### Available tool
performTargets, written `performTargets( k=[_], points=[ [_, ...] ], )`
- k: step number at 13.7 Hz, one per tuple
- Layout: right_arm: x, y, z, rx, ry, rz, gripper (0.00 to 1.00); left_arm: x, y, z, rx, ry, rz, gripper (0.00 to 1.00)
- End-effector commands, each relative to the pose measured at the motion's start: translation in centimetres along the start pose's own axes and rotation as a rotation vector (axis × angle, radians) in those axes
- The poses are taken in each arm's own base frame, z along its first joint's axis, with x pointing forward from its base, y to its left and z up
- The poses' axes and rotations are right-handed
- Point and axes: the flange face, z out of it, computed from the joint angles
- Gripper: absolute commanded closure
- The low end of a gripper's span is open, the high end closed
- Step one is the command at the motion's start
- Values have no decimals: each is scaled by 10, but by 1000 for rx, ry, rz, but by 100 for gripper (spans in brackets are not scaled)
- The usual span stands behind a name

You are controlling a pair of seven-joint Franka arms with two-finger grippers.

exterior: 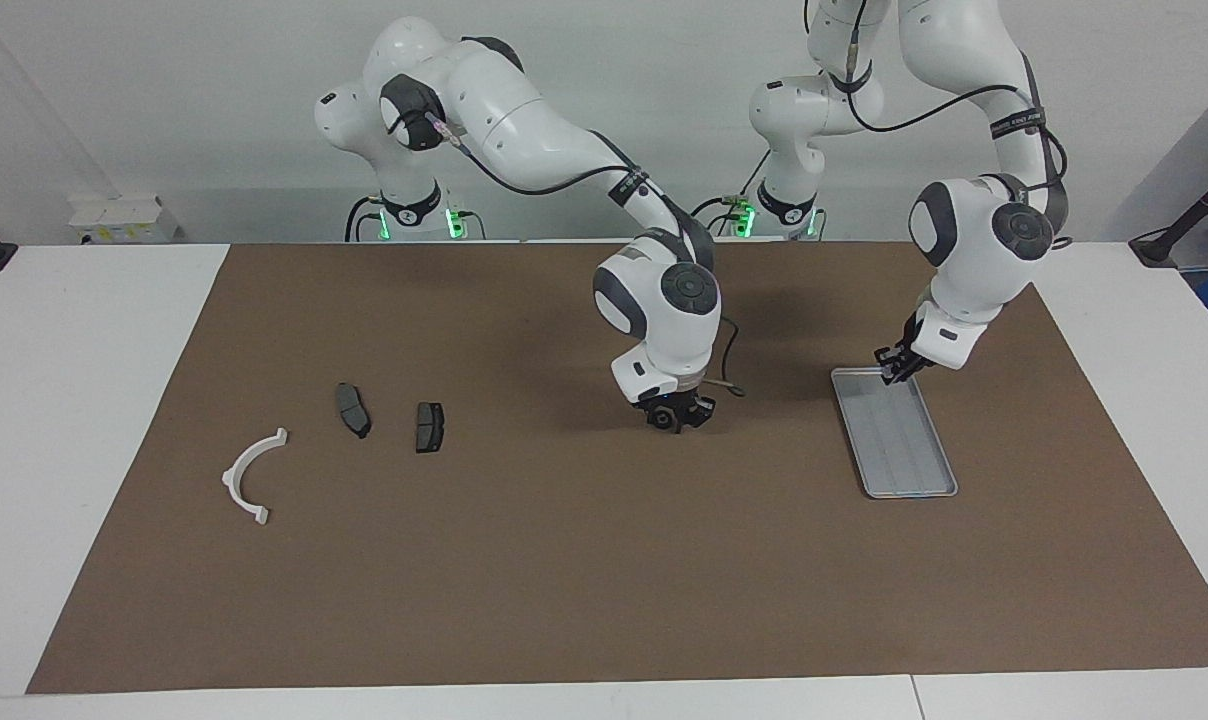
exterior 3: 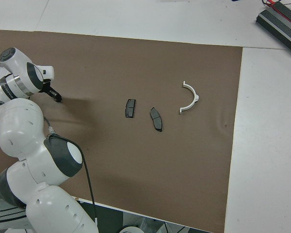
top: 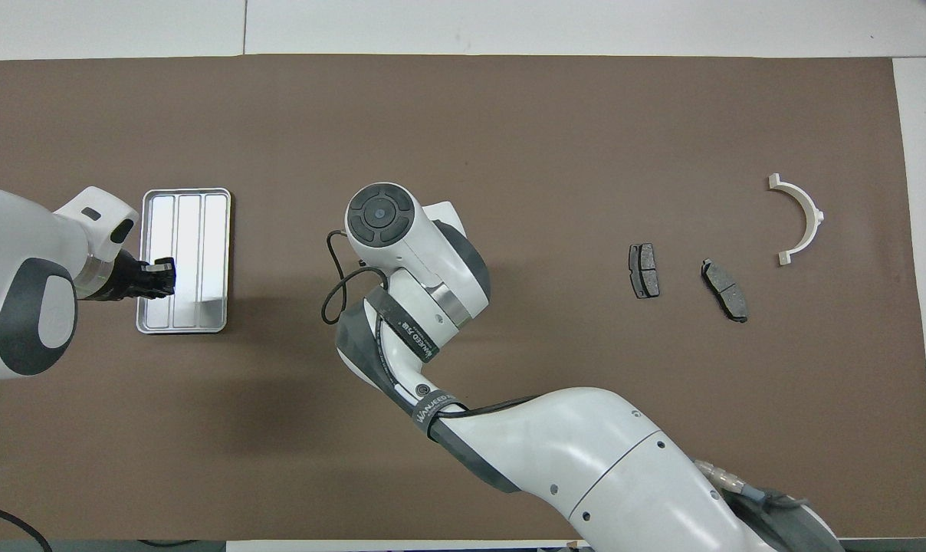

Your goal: Place bearing gear from tray to pile

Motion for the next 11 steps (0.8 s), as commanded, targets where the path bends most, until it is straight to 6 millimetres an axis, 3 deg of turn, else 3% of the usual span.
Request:
performTargets(
  k=[1,2,7,10,11],
  points=[
    [4,5,4,11,-26,-12,95,-3,19,-9,2,-3,-45,100],
    [5,5,4,13,-27,-10,100,-4,24,-11,4,-7,-47,100],
    [13,14,-3,-39,-51,2,100,-4,33,-18,2,-3,-63,100],
    [43,38,-79,-65,-77,-1,100,-4,45,-19,-16,3,-97,100],
    [58,56,-110,-60,-76,-13,100,-7,72,-24,-41,9,-113,100]
  ],
)
